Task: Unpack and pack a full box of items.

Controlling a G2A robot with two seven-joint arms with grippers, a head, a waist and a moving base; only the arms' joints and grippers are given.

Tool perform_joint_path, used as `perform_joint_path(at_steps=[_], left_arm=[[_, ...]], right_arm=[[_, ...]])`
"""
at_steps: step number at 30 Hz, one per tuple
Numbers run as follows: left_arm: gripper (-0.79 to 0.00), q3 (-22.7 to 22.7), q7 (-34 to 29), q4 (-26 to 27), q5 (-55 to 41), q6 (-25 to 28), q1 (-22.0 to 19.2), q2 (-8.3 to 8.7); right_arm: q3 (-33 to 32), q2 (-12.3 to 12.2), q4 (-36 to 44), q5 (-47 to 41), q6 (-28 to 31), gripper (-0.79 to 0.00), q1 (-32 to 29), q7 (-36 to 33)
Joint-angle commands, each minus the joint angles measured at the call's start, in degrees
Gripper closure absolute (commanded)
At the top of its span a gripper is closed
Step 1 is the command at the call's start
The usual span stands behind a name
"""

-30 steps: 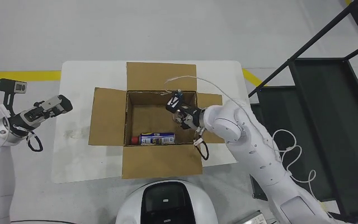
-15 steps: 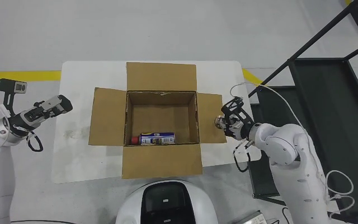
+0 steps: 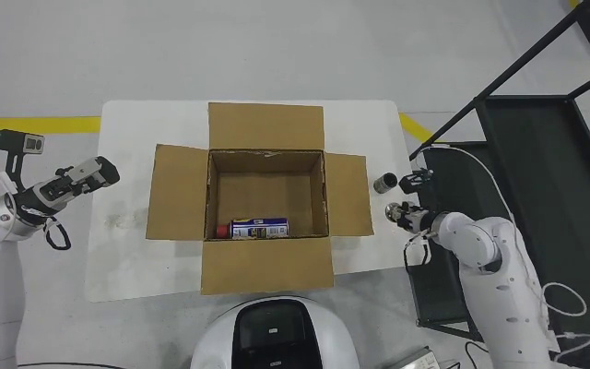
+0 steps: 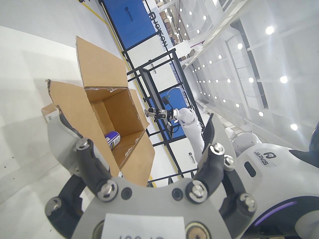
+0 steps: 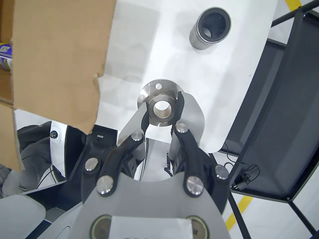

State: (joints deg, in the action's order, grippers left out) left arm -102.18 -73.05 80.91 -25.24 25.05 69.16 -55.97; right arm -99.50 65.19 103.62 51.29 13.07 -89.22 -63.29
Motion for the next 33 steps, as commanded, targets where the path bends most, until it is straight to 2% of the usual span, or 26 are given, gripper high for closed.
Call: perform_joint_path(at_steps=[1,7,16,26,29,30,31,32,33], left_arm=[[-0.785,0.0,0.0,0.0,0.0,0.0,0.0,0.00],[-0.785,0.0,0.0,0.0,0.0,0.0,0.0,0.00],[-0.785,0.0,0.0,0.0,0.0,0.0,0.0,0.00],[-0.785,0.0,0.0,0.0,0.0,0.0,0.0,0.00],[-0.785,0.0,0.0,0.0,0.0,0.0,0.0,0.00],[-0.785,0.0,0.0,0.0,0.0,0.0,0.0,0.00],[-0.785,0.0,0.0,0.0,0.0,0.0,0.0,0.00],[-0.785,0.0,0.0,0.0,0.0,0.0,0.0,0.00],[-0.785,0.0,0.0,0.0,0.0,0.0,0.0,0.00]], right_arm=[[1.1,-0.1,-3.2,0.6,-0.5,0.000,1.6,0.4],[4.8,0.0,-12.2,4.7,-4.0,0.000,6.5,4.1],[8.1,0.2,-22.8,5.2,-4.3,0.000,11.0,9.3],[10.7,0.4,-30.5,6.0,-5.9,0.000,15.8,13.9],[11.3,0.4,-32.2,6.2,-5.9,-0.256,17.1,14.2],[11.5,0.4,-32.7,6.3,-5.9,-0.382,17.5,14.3],[11.8,0.4,-33.3,6.3,-5.9,-0.591,17.8,14.4],[12.1,0.4,-33.8,6.3,-5.9,-0.613,18.2,14.5],[12.3,0.4,-34.4,6.2,-6.0,-0.600,18.6,14.7]])
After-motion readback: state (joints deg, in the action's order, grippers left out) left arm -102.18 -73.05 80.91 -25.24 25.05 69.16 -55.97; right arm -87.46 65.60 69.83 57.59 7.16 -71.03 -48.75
